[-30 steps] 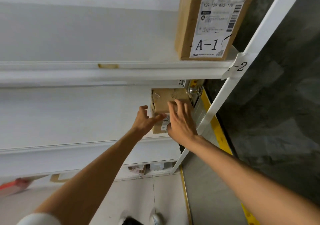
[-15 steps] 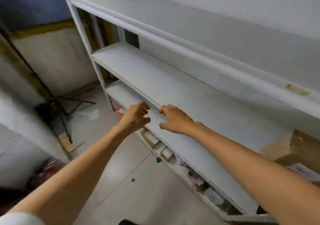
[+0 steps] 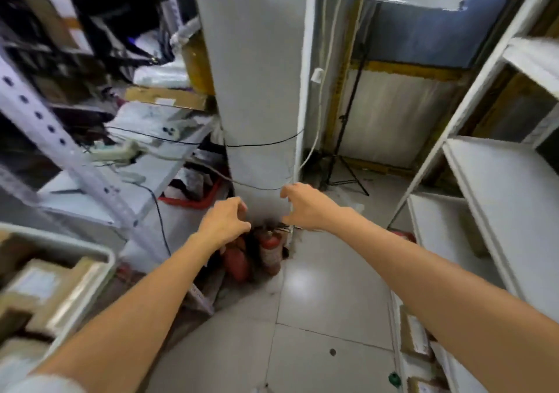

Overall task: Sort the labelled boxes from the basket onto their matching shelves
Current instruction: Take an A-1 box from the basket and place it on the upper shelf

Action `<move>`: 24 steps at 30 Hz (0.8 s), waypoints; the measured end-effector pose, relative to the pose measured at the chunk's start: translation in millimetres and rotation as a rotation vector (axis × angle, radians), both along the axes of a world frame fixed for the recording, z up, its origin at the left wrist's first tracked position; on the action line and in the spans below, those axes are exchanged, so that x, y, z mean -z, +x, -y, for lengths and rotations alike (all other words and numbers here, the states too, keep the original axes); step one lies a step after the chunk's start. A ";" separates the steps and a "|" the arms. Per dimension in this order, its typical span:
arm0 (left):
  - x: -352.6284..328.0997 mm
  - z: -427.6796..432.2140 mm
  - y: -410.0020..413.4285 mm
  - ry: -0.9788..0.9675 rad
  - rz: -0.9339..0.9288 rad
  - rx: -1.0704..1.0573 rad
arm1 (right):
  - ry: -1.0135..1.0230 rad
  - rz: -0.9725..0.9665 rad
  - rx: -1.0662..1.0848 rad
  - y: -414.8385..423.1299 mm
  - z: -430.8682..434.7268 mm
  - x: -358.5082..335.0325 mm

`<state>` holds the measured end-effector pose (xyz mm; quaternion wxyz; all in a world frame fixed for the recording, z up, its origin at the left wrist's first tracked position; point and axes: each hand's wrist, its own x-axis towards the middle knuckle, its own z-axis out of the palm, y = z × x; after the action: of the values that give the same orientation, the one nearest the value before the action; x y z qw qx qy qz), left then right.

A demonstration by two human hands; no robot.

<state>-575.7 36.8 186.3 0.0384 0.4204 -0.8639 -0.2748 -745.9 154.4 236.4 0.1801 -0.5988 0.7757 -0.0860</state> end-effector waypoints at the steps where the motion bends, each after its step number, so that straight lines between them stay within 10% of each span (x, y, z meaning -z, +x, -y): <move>1: 3.6 7.6 20.3 0.012 0.016 -0.048 | 0.003 0.003 -0.063 12.5 18.5 2.2; 16: 5.4 -76.3 271.1 0.069 0.010 -1.079 | 0.120 -0.018 -0.997 232.2 147.1 12.5; 24: 18.9 -80.2 342.4 0.035 0.041 -1.229 | 0.103 -0.052 -1.212 339.6 185.5 36.9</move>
<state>-233.3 117.0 167.4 0.1663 0.8471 -0.4595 -0.2087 -406.3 -31.0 199.5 0.2065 -0.9262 0.3040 0.0840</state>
